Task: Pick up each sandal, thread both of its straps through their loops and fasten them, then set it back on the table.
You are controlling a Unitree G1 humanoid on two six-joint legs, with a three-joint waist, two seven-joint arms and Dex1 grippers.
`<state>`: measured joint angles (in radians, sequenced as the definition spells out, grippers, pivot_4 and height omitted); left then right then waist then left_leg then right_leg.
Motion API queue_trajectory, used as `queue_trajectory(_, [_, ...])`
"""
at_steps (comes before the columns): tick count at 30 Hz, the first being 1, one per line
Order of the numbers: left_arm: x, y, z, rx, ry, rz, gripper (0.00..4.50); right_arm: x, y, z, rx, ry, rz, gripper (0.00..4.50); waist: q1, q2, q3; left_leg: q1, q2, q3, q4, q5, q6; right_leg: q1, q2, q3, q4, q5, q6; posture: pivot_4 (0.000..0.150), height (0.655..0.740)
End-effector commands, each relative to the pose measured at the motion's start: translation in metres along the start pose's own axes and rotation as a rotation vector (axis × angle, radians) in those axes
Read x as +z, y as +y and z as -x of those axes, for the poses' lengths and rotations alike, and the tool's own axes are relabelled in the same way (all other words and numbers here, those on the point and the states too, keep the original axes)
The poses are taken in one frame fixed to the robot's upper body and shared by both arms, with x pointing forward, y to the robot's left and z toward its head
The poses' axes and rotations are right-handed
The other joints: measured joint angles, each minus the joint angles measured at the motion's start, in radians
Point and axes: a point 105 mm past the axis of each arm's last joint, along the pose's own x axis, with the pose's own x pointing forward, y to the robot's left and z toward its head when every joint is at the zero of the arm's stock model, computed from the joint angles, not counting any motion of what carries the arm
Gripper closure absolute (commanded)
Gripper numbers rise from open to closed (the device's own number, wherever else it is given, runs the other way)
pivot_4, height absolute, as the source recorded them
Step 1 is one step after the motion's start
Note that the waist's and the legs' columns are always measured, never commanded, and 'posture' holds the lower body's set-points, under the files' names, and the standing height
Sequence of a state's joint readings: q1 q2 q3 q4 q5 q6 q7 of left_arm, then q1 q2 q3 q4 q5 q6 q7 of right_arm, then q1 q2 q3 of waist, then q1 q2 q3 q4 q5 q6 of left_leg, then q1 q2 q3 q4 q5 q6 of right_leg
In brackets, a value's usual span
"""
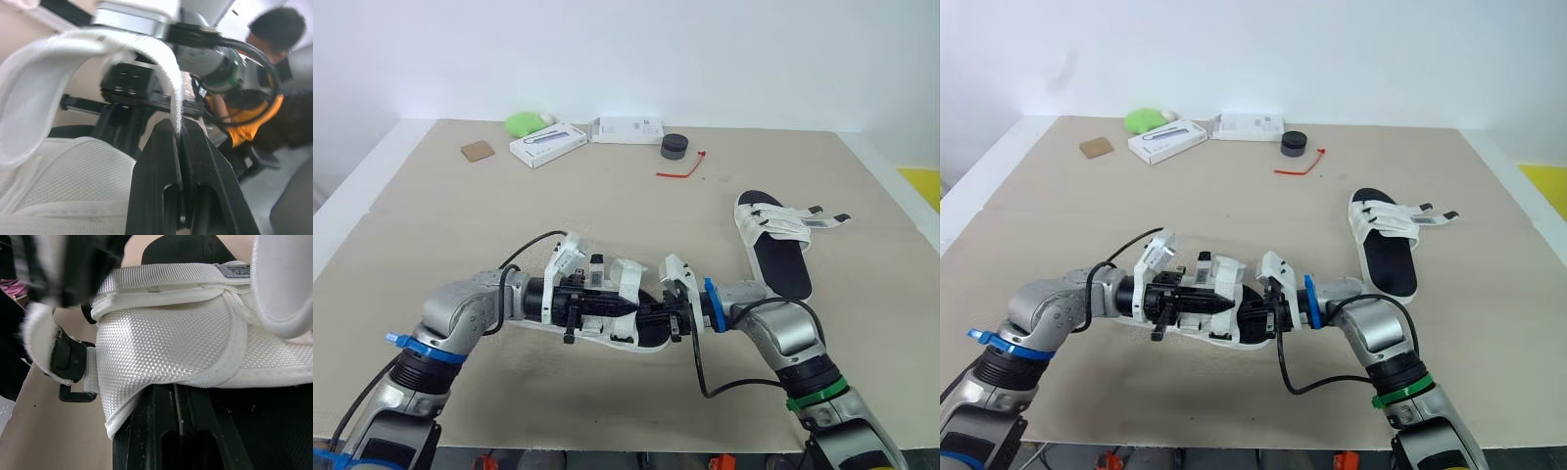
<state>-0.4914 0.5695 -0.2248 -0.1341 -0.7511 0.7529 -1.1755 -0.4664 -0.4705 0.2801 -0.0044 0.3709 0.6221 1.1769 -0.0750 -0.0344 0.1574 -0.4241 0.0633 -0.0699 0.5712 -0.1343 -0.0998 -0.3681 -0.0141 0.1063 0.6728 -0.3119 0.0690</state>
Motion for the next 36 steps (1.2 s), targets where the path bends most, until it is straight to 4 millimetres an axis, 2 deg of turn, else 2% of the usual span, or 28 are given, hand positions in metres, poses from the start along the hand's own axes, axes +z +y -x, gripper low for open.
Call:
queue_trajectory(1, [-0.014, 0.006, 0.003, 0.009, 0.082, -0.102, 4.4, -0.022, -0.004, -0.003, -0.025, 0.061, -0.07, 4.5, 0.0, 0.0, 0.0, 0.0, 0.0, 0.0, 0.0, 0.0, 0.0, 0.0, 0.0, 0.0, 0.0, 0.0, 0.0, 0.15, 0.74])
queue_trajectory(10, [-0.022, 0.036, 0.009, 0.129, 0.091, -0.158, 4.4, -0.023, -0.002, -0.003, -0.023, 0.065, -0.069, 4.5, 0.0, 0.0, 0.0, 0.0, 0.0, 0.0, 0.0, 0.0, 0.0, 0.0, 0.0, 0.0, 0.0, 0.0, 0.0, 0.15, 0.74])
queue_trajectory(13, [-0.023, 0.035, 0.007, 0.118, 0.09, -0.17, 4.4, -0.023, -0.002, -0.003, -0.023, 0.065, -0.069, 4.5, 0.0, 0.0, 0.0, 0.0, 0.0, 0.0, 0.0, 0.0, 0.001, 0.0, 0.0, 0.0, 0.0, 0.0, 0.0, 0.15, 0.74])
queue_trajectory(17, [-0.02, 0.023, 0.003, 0.037, 0.095, -0.275, 4.4, -0.023, -0.002, -0.002, -0.024, 0.066, -0.07, 4.5, 0.0, 0.0, 0.0, 0.0, 0.0, 0.0, 0.0, 0.0, 0.001, 0.0, 0.0, 0.0, 0.0, 0.0, 0.0, 0.15, 0.74])
queue_trajectory(25, [-0.012, 0.014, -0.006, -0.027, 0.093, -0.396, 4.4, -0.023, -0.002, -0.002, -0.025, 0.063, -0.072, 4.5, 0.0, 0.0, 0.0, 0.0, 0.0, 0.0, 0.0, 0.0, 0.001, 0.0, 0.0, 0.0, 0.0, 0.0, 0.0, 0.15, 0.74])
queue_trajectory(36, [-0.013, 0.024, -0.014, -0.066, 0.196, -0.605, 4.4, -0.021, -0.003, -0.003, -0.024, 0.054, -0.072, 4.5, 0.001, 0.0, 0.0, 0.0, 0.0, 0.0, 0.0, 0.0, 0.001, 0.001, 0.0, 0.0, 0.0, 0.0, 0.0, 0.15, 0.74])
